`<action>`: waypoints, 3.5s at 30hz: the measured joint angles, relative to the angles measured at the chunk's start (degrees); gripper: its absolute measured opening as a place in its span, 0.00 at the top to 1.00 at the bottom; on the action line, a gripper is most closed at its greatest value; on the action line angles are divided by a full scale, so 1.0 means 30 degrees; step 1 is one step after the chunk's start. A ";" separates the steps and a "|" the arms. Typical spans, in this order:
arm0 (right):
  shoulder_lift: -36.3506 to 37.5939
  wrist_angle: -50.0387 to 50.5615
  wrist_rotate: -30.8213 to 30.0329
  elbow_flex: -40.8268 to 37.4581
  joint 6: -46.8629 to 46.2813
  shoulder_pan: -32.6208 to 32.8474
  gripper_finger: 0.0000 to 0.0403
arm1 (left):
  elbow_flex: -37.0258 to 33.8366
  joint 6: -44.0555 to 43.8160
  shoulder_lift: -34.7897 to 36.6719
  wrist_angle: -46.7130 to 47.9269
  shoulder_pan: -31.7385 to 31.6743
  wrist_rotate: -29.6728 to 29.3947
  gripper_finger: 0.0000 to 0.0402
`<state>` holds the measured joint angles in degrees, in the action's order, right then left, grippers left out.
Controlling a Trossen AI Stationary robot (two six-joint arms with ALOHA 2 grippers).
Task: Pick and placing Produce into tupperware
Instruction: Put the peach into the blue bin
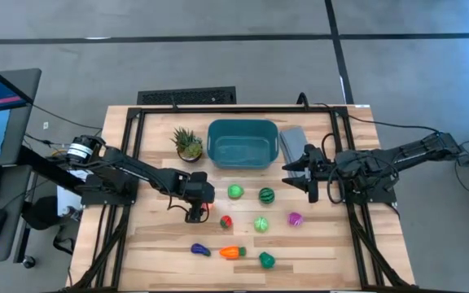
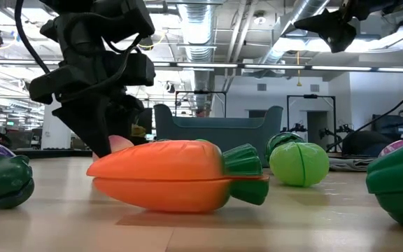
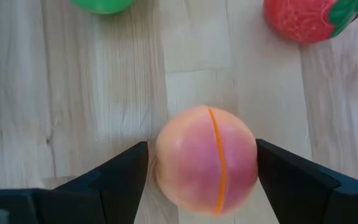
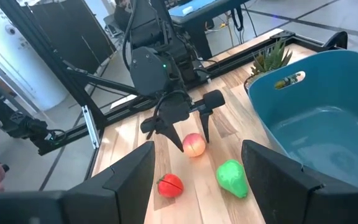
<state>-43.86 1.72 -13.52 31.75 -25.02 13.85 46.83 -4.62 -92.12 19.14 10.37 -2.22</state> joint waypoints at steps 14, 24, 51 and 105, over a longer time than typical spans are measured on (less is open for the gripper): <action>0.0000 0.0000 -0.0007 0.0000 -0.0196 0.0000 0.34 | -0.0658 -0.0843 0.0029 0.0144 0.0007 0.0007 0.30; -0.0007 0.0007 -0.0007 0.0000 -0.0189 0.0000 0.34 | -0.0685 -0.0874 0.0044 -0.0479 0.0007 0.0014 0.30; 0.0000 0.0291 -0.0007 0.0000 -0.0181 0.0000 0.34 | -0.0678 -0.0685 0.0073 -0.1204 0.0007 0.0103 0.39; 0.0000 0.0423 0.0161 -0.0007 -0.0568 0.0003 0.34 | 0.0976 0.0828 0.4437 -0.5870 -0.4159 -0.2895 0.43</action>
<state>-43.86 2.98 -13.04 31.73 -26.72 13.86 49.76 -2.14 -78.81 1.53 -2.11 -10.90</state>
